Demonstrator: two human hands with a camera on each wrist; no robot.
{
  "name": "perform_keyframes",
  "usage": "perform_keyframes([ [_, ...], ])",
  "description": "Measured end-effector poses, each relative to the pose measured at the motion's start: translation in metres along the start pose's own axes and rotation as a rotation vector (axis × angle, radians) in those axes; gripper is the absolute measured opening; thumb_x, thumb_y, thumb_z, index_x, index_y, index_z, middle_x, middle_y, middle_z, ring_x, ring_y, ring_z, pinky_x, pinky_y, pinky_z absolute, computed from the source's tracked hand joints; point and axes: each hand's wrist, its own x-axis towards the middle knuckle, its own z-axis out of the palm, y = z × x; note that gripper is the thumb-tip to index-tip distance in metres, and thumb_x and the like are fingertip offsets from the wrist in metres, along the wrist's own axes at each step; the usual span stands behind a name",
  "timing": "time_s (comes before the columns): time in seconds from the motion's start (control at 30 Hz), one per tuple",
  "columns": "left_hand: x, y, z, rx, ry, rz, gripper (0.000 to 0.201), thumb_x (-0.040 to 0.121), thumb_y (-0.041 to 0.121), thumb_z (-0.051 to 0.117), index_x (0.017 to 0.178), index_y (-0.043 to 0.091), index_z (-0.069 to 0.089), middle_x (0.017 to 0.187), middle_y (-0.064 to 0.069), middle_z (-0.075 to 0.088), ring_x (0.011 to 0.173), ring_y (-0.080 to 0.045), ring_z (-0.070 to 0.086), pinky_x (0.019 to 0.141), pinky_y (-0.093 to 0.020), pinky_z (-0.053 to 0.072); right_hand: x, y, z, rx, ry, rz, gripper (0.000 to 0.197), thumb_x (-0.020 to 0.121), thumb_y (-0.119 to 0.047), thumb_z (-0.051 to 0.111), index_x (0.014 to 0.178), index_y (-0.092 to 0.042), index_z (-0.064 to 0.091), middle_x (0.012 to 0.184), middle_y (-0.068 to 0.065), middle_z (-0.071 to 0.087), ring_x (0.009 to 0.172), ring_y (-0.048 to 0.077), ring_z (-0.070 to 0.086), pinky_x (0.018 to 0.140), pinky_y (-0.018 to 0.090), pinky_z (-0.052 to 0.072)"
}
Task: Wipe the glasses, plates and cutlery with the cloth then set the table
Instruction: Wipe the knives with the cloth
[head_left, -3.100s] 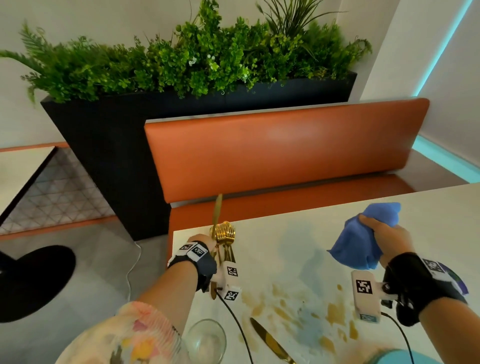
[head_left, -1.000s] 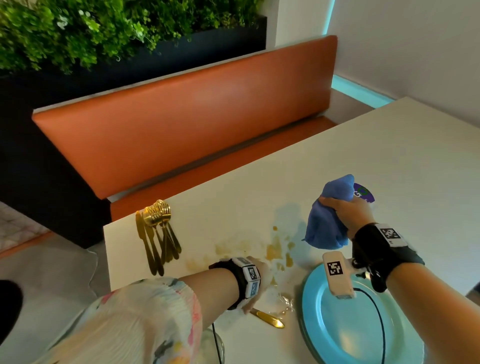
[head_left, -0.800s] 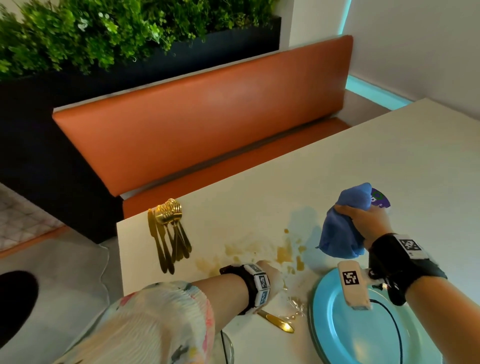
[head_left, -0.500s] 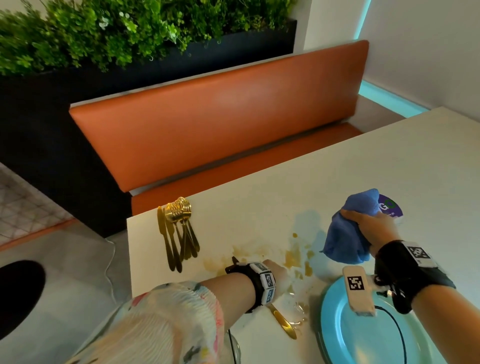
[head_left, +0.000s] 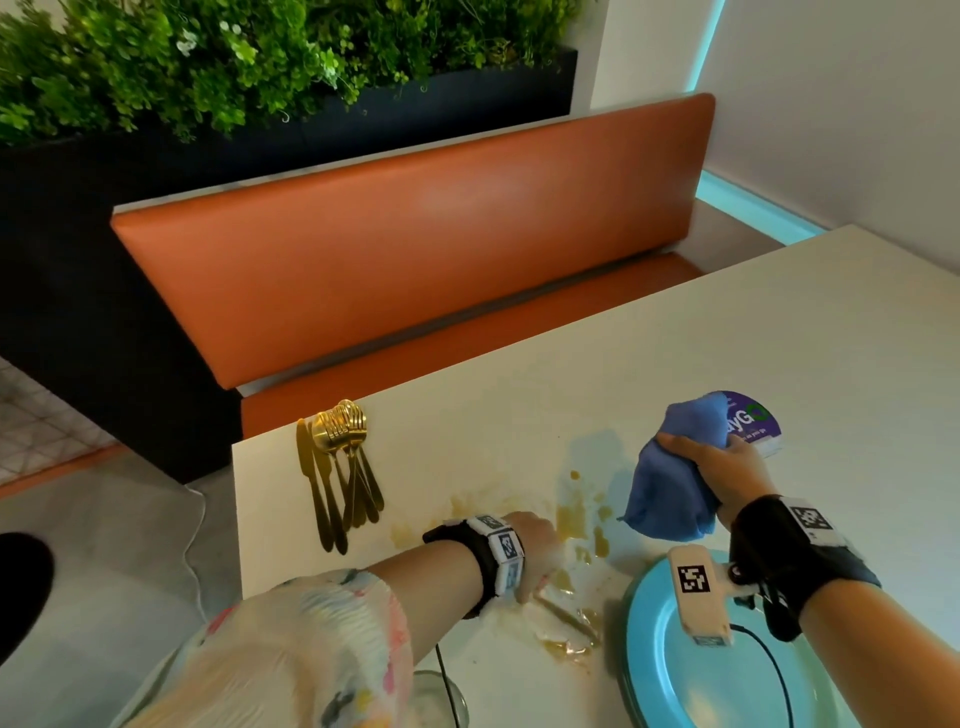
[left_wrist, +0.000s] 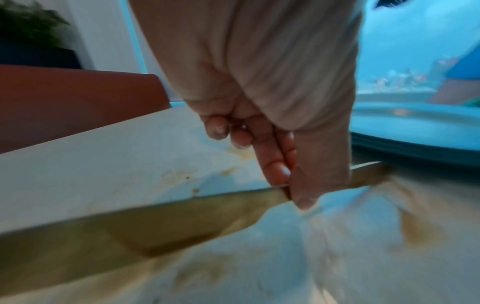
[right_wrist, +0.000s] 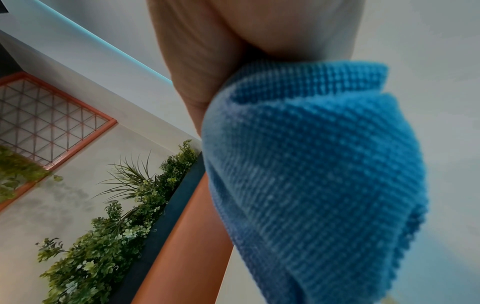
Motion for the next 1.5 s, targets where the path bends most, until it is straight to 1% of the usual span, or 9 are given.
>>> perform_keyframes([
  [0.1, -0.01, -0.015, -0.017, -0.278, 0.195, -0.1, 0.029, 0.079, 0.012, 0.069, 0.108, 0.011, 0.07, 0.107, -0.008, 0.065, 0.104, -0.024, 0.06, 0.078, -0.028, 0.046, -0.005, 0.001, -0.001, 0.069, -0.011, -0.021, 0.037, 0.073, -0.038, 0.075, 0.085, -0.008, 0.057, 0.095, 0.018, 0.063, 0.088, 0.033, 0.059, 0.081, 0.045, 0.051],
  [0.43, -0.052, -0.045, -0.053, -1.034, 0.611, -0.229, 0.028, 0.086, 0.019, 0.066, 0.112, 0.008, 0.067, 0.114, -0.006, 0.067, 0.095, -0.014, 0.056, 0.088, -0.024, 0.041, -0.048, 0.0, 0.04, 0.321, -0.349, 0.017, 0.029, 0.093, -0.035, 0.049, 0.088, -0.01, 0.062, 0.094, 0.013, 0.067, 0.091, 0.027, 0.063, 0.09, 0.042, 0.049],
  [0.63, -0.06, -0.034, -0.055, -0.964, 0.626, -0.226, 0.018, 0.083, 0.002, 0.051, 0.088, 0.002, 0.069, 0.08, -0.015, 0.066, 0.074, -0.023, 0.059, 0.065, -0.027, 0.049, -0.07, -0.015, 0.081, 0.216, -0.446, -0.034, 0.027, 0.08, -0.012, 0.07, 0.102, 0.003, 0.064, 0.098, 0.019, 0.07, 0.091, 0.032, 0.067, 0.084, 0.045, 0.054],
  [0.8, -0.067, -0.028, -0.061, -0.807, 0.685, -0.23, 0.021, 0.092, 0.017, 0.051, 0.098, 0.007, 0.069, 0.099, -0.012, 0.068, 0.083, -0.02, 0.056, 0.084, -0.033, 0.049, -0.061, -0.036, 0.084, 0.181, -0.314, -0.096, 0.015, 0.081, -0.025, 0.07, 0.08, -0.011, 0.064, 0.091, 0.015, 0.071, 0.084, 0.029, 0.067, 0.082, 0.042, 0.055],
  [0.93, -0.069, -0.021, -0.077, -0.716, 0.681, -0.246, 0.026, 0.094, 0.014, 0.043, 0.097, 0.004, 0.067, 0.102, -0.016, 0.066, 0.084, -0.026, 0.054, 0.076, -0.031, 0.043, -0.054, -0.063, 0.08, 0.115, -0.114, -0.143, 0.033, 0.086, -0.043, 0.061, 0.066, -0.017, 0.056, 0.07, 0.003, 0.061, 0.08, 0.029, 0.061, 0.082, 0.04, 0.053],
  [1.13, -0.074, -0.025, -0.089, -0.666, 0.654, -0.257, 0.024, 0.094, 0.015, 0.044, 0.1, 0.001, 0.063, 0.102, -0.02, 0.065, 0.095, -0.035, 0.059, 0.073, -0.029, 0.04, -0.058, -0.063, 0.081, -0.067, -0.292, -0.235, 0.026, 0.081, -0.032, 0.069, 0.087, -0.008, 0.06, 0.089, 0.013, 0.066, 0.091, 0.03, 0.064, 0.083, 0.038, 0.052],
  [1.23, -0.075, -0.019, -0.088, -0.678, 0.624, -0.246, 0.024, 0.094, 0.017, 0.048, 0.103, 0.004, 0.065, 0.1, -0.014, 0.064, 0.092, -0.028, 0.057, 0.074, -0.028, 0.039, -0.046, -0.081, 0.071, -0.063, -0.145, -0.21, 0.038, 0.084, -0.046, 0.061, 0.077, -0.009, 0.057, 0.088, 0.012, 0.063, 0.086, 0.029, 0.06, 0.086, 0.04, 0.051],
  [1.33, -0.074, -0.019, -0.081, -0.749, 0.618, -0.273, 0.022, 0.092, 0.021, 0.054, 0.104, 0.007, 0.067, 0.101, -0.01, 0.065, 0.086, -0.02, 0.053, 0.076, -0.027, 0.04, -0.028, -0.096, 0.05, 0.006, 0.001, -0.227, 0.045, 0.087, -0.048, 0.056, 0.093, -0.003, 0.061, 0.093, 0.014, 0.061, 0.086, 0.028, 0.056, 0.088, 0.039, 0.048],
  [1.5, -0.081, -0.039, -0.09, -1.036, 0.842, -0.373, 0.023, 0.093, 0.022, 0.054, 0.107, 0.008, 0.066, 0.11, -0.01, 0.065, 0.096, -0.021, 0.055, 0.089, -0.032, 0.043, -0.029, -0.071, 0.041, -0.011, -0.288, -0.167, 0.05, 0.08, -0.051, 0.062, 0.093, -0.004, 0.064, 0.099, 0.018, 0.069, 0.096, 0.033, 0.064, 0.094, 0.048, 0.05],
])
